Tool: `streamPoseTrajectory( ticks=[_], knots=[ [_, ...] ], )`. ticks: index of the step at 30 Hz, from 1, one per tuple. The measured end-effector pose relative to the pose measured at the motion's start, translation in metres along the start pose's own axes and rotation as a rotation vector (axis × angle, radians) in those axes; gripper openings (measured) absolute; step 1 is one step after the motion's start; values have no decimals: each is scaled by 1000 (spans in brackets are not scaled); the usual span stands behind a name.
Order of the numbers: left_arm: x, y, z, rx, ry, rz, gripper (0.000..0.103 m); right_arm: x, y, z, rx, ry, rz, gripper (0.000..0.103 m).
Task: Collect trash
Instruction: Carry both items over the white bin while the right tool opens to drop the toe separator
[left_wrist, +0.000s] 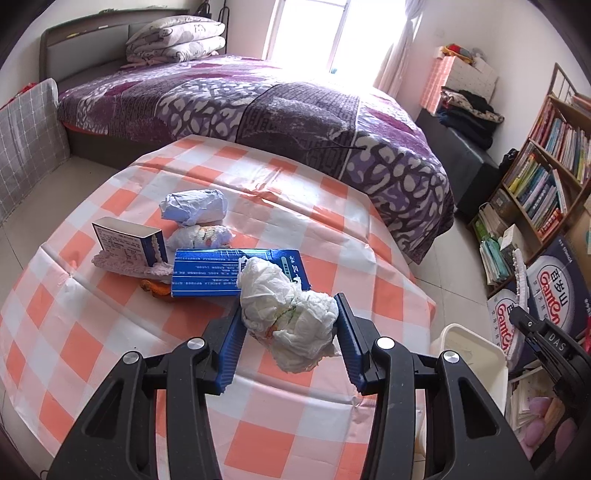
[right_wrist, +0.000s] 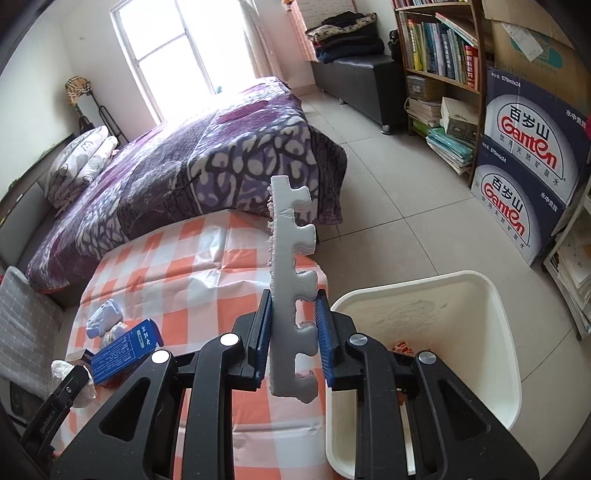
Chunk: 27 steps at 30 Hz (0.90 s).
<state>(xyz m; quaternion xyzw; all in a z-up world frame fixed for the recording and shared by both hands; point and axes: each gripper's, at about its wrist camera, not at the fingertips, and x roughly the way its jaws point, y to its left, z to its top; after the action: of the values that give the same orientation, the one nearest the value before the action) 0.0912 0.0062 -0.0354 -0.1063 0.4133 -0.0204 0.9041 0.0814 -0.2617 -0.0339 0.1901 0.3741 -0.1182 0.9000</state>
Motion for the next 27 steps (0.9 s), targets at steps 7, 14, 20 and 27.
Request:
streamPoseTrajectory(
  ticks=[7,14,20,27],
  knots=[
    [5,-28,-8,45,18,-25,46,0,-48,8,128,14,-86,22],
    [8,-58,-16,91,34,-69,46,-3,-91,11,227,30,-177,22],
    [8,-88,-23,149,40,-111,46,-13,-119,10,294,28,-242,40],
    [10,-122,-36,218,61,-155,46,-29,-142,11,323,-10,-300,70]
  ],
)
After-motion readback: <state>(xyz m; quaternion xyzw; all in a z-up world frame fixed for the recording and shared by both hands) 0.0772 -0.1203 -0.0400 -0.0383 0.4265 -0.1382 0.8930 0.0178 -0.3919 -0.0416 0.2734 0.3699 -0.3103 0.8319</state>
